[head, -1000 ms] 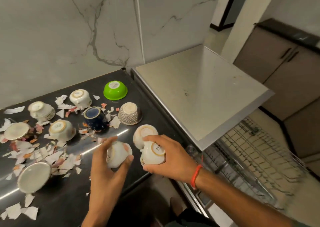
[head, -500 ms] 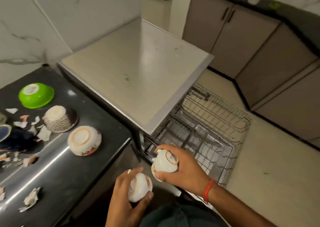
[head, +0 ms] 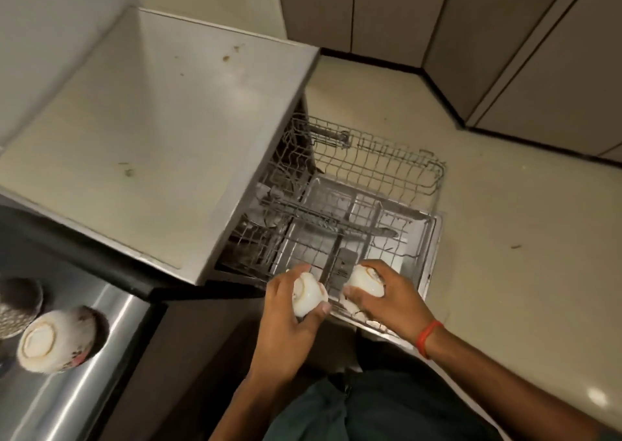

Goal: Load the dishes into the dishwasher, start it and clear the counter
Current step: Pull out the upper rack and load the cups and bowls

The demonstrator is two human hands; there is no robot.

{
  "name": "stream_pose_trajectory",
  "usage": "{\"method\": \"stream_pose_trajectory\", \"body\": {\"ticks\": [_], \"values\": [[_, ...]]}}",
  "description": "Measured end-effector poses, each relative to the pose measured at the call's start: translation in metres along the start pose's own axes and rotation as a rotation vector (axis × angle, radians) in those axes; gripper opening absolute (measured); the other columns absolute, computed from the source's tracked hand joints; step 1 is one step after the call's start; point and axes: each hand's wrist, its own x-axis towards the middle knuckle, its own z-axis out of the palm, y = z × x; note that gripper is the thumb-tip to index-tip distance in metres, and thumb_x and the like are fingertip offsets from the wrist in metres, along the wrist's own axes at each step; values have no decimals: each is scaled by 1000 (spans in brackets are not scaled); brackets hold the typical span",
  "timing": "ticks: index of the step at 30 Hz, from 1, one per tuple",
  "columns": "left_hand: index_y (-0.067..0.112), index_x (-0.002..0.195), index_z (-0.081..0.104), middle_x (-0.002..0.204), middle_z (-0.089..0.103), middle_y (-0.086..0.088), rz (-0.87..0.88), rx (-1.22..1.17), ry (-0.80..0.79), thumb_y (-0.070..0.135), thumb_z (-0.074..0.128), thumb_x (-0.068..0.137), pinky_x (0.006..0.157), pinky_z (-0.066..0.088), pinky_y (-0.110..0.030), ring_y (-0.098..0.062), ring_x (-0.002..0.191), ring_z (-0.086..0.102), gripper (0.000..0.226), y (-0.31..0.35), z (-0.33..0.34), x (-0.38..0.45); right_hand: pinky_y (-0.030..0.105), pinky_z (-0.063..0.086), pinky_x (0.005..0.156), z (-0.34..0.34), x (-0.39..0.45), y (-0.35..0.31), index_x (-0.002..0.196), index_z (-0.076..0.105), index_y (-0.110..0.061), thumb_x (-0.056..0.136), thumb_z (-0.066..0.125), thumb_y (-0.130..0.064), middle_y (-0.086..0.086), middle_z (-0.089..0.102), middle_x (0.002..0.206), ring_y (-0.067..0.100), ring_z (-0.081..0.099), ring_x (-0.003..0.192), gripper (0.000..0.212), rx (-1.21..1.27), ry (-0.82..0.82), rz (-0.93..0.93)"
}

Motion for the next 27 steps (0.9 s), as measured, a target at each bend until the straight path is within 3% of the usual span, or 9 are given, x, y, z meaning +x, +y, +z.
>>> {"method": "stream_pose_trajectory", "body": {"ticks": [3,6,8,11,14,18,23,27], "values": [[55,129,45,127,40,21,-58,37,-78,32,77,88,78,42,-1,7,109,51,57,7,16,29,33,60,65,-25,17,17,112,57,-38,73,64,-81,-5,73,91,8,71,68,58,-31,35,121],[52,130,46,128,44,12,-111,103,-141,38,76,88,77,41,-8,0,107,52,53,5,25,56,23,51,62,-40,33,23,112,57,-26,81,56,-77,-8,71,84,8,68,70,59,-109,29,216],[51,130,47,127,50,10,-133,162,-164,49,77,83,82,50,-20,-5,108,54,56,-5,31,75,16,45,58,-42,43,29,110,52,-25,86,56,-71,-9,69,82,7,64,71,53,-140,18,266],[48,126,48,120,58,11,-152,242,-207,63,78,69,88,57,-40,-11,108,59,66,-25,41,103,26,47,80,-34,63,47,125,51,-23,85,61,-68,-1,68,117,22,65,102,61,-189,31,286],[44,127,48,121,57,10,-119,315,-298,50,84,72,90,53,-39,-15,109,57,66,-43,55,131,33,47,93,-24,78,64,133,48,-24,83,71,-59,4,60,131,27,59,115,65,-172,79,320],[41,129,46,127,49,9,-94,402,-437,20,83,78,84,44,-30,-15,111,51,66,-67,72,155,28,47,88,-13,92,79,133,48,-25,77,82,-35,6,58,125,21,57,108,66,-61,143,397],[37,131,45,125,42,12,-93,385,-439,13,80,80,86,44,-29,-11,111,48,66,-90,92,175,42,49,99,-8,117,95,136,46,-25,72,84,-21,8,53,130,28,55,115,74,-114,217,420],[31,132,44,135,43,6,-40,355,-369,8,81,80,95,43,-28,-8,116,42,67,-101,100,205,35,46,98,-6,140,107,137,46,-24,73,82,-18,10,49,132,28,54,114,73,-161,262,418]]}}
